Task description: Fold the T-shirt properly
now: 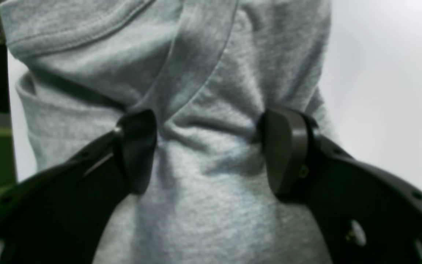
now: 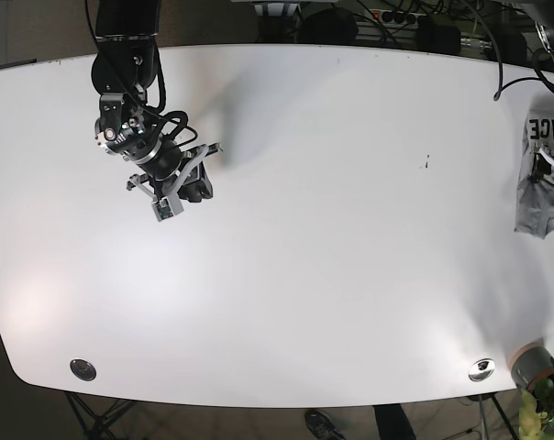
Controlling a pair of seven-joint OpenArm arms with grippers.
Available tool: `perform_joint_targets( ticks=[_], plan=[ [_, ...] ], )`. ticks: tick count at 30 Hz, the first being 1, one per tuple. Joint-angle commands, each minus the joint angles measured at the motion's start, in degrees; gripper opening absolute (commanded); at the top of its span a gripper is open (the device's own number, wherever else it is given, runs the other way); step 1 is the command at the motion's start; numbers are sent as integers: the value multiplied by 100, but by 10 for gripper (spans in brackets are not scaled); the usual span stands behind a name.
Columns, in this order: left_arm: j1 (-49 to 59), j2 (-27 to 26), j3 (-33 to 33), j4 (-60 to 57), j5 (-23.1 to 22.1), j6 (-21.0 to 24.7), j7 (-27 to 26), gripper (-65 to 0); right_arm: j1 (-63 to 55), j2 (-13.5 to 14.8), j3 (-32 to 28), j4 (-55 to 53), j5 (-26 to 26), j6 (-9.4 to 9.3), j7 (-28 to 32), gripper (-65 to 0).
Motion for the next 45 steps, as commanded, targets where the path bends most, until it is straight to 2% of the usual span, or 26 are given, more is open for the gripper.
perform_joint_targets(
  ticks=[1, 3, 7, 14, 16, 17, 22, 28, 32, 36, 39, 45],
  plan=[
    [13, -235, -245, 14, -270, -62, 242, -231, 56, 13, 6, 143, 95, 27, 162, -542],
    [13, -235, -368, 260, -472, -62, 242, -231, 56, 13, 15, 143, 95, 27, 171, -542],
    [242, -191, -456, 1244, -507, -62, 251, -231, 29, 13, 24, 143, 51, 27, 303, -542],
    [681, 328, -640, 2853, -490, -62, 260, -231, -357, 66, 41, 143, 25, -17, 1349, -542],
    [875, 512, -649, 3381, -490, -62, 330, -231, -560, 154, 111, 161, -81, -17, 1639, -542],
    [954, 565, -649, 3618, -490, 74, 400, -231, -621, 154, 155, 222, -133, -17, 1718, -542],
    [1305, 1093, -649, 4946, -490, 716, 875, -231, -1061, 145, 446, 653, -309, -17, 1868, -542],
    [1868, 1849, -719, 6607, -490, 1006, 1561, -231, -1650, 145, 859, 1180, -256, 18, 1859, -542],
    [2017, 2517, -834, 7425, -481, 1041, 2290, -231, -1993, 145, 991, 1409, -256, 27, 1868, -542],
    [2097, 3053, -1089, 7759, -490, 1006, 3125, -231, -2335, 145, 991, 1655, -256, 27, 1868, -542],
    [2114, 3334, -1264, 7785, -490, 1006, 3512, -231, -2546, 145, 982, 1796, -256, 27, 1876, -542],
    [2387, 3572, -1475, 7706, -490, 1006, 3627, -231, -2775, 5, 964, 1866, -89, 27, 1850, -542]
  ],
)
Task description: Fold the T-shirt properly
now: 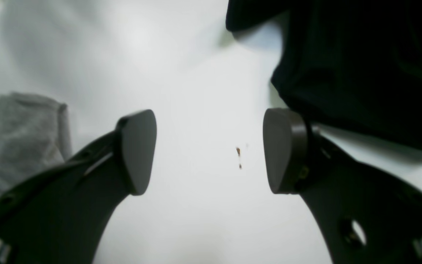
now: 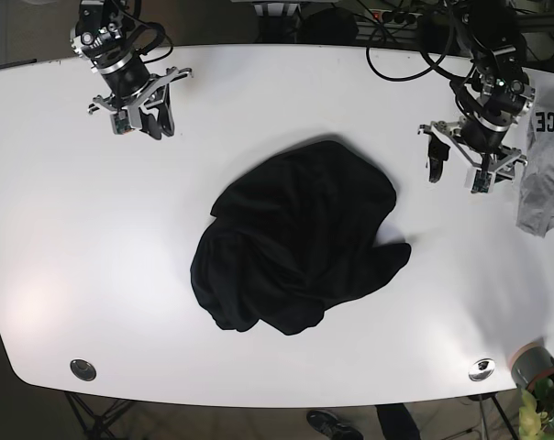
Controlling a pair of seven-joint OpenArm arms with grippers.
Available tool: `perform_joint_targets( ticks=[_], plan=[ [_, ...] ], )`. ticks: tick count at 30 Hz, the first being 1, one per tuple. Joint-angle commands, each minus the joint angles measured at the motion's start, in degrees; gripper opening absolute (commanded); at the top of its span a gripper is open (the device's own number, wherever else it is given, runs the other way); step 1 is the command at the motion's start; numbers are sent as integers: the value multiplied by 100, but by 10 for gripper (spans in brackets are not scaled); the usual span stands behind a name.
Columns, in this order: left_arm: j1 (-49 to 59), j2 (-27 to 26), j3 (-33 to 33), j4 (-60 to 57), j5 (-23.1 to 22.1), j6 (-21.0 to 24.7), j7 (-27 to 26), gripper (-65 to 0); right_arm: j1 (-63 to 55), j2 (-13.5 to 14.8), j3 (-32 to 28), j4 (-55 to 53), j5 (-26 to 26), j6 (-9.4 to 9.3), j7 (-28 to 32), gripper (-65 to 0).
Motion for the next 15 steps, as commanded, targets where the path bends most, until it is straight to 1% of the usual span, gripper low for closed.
perform_joint_targets(
  ticks=[1, 3, 10, 13, 15],
  plan=[
    [29, -28, -24, -8, -37, 46, -102, -231, -12, -114, 16, 122, 283, 5, 134, -537],
    [64, -28, -24, -140, -37, 55, -102, -229, -30, -122, -20, 122, 353, 5, 134, -534],
    [81, -186, -51, -843, -46, 29, -111, -229, 23, -43, -626, 122, 300, -13, 134, -530],
    [160, -274, -51, -992, -55, 29, -146, -229, 172, -17, -987, 122, 54, -30, 125, -469],
    [248, -274, -86, -1001, -55, 20, -331, -229, 278, -43, -1154, 122, -139, -30, 55, -404]
  ],
)
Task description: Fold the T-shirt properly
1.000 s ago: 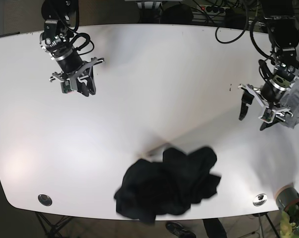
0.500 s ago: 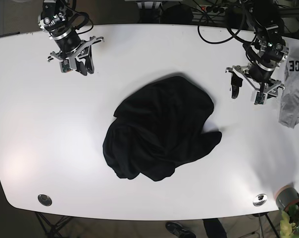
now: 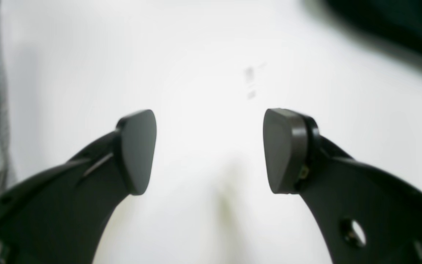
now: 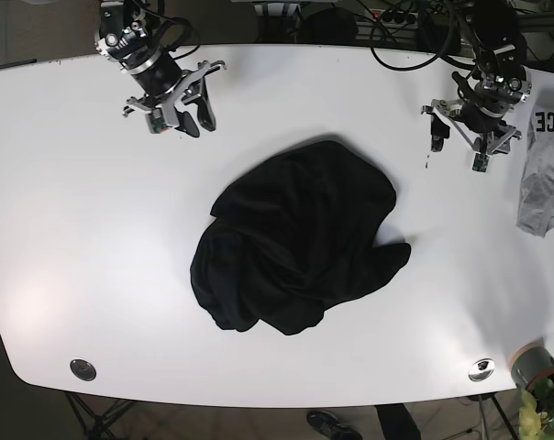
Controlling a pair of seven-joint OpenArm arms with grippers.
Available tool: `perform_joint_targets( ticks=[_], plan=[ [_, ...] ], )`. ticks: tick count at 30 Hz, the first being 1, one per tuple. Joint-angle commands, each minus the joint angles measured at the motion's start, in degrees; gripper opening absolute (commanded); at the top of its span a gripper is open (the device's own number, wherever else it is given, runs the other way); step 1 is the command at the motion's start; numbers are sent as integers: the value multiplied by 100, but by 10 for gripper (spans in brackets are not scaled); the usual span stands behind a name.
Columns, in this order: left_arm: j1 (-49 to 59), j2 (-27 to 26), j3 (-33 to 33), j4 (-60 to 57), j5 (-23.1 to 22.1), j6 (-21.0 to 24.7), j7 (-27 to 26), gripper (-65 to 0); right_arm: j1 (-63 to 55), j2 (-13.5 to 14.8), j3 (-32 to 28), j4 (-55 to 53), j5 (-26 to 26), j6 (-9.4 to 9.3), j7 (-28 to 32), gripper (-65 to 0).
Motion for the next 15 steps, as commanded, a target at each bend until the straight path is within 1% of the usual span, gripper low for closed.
perform_joint_targets(
  ticks=[1, 3, 4, 9, 15],
  plan=[
    [102, -56, -106, 83, -62, -2, -421, -229, 110, -17, -102, 120, -105, 48, 28, -376],
    [225, -47, -132, 92, -62, -2, -641, -229, 268, -26, -138, 137, -131, 48, -165, -341],
    [252, -47, -132, 83, -53, -2, -702, -229, 321, -26, -146, 137, -140, 48, -227, -336],
    [331, -38, -158, 22, -53, -2, -843, -229, 716, -17, -401, 128, -175, 57, -587, -333],
    [331, -56, -167, -189, -53, -2, -852, -229, 1358, 18, -1052, 93, -184, 57, -983, -331]
  ],
)
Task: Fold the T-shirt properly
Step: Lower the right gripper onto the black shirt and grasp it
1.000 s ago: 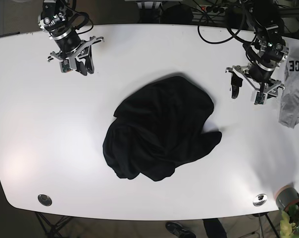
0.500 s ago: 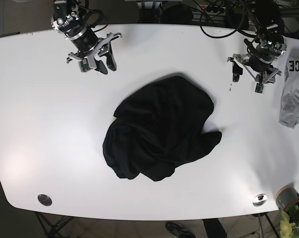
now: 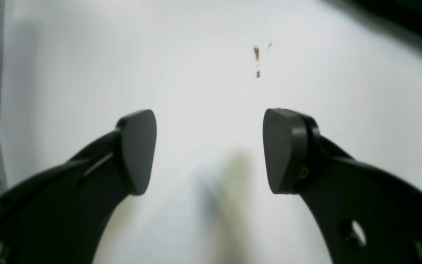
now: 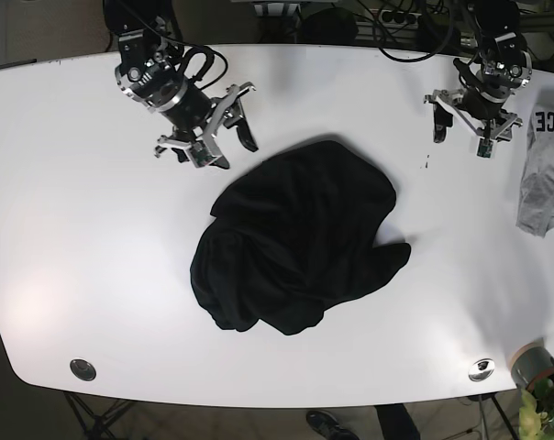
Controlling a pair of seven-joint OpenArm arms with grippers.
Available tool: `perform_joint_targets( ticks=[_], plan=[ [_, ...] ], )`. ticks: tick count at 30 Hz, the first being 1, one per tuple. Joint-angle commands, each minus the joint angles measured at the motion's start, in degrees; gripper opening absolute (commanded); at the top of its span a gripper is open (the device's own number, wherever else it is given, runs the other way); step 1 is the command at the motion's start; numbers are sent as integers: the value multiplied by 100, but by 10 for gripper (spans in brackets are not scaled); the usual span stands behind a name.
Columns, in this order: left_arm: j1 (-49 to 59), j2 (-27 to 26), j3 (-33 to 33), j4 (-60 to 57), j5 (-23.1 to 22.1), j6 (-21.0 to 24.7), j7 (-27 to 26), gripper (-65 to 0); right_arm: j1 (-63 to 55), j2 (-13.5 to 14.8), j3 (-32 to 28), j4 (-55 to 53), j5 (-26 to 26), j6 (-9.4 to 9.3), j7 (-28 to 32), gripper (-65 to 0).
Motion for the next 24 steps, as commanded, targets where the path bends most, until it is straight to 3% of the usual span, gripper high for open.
perform_joint_targets(
  ticks=[1, 7, 12, 20, 24],
  plan=[
    [1, -73, -45, 60, -48, 5, -107, -229, 283, 20, -154, 80, 54, 20, -94, -331],
    [1, -73, -80, 68, -57, 5, -107, -229, 1180, -6, -892, -351, 54, 11, -533, -331],
    [1, -38, -414, 165, -57, 5, -80, -229, 1998, -129, -1842, -1001, 46, 3, -735, -330],
    [106, -29, -590, 534, -57, 5, -54, -229, 3079, -850, -2668, -2513, 46, 3, -727, -330],
    [124, -29, -590, 622, -48, 5, -54, -229, 3466, -1272, -2721, -3384, 28, 3, -507, -330]
  ],
)
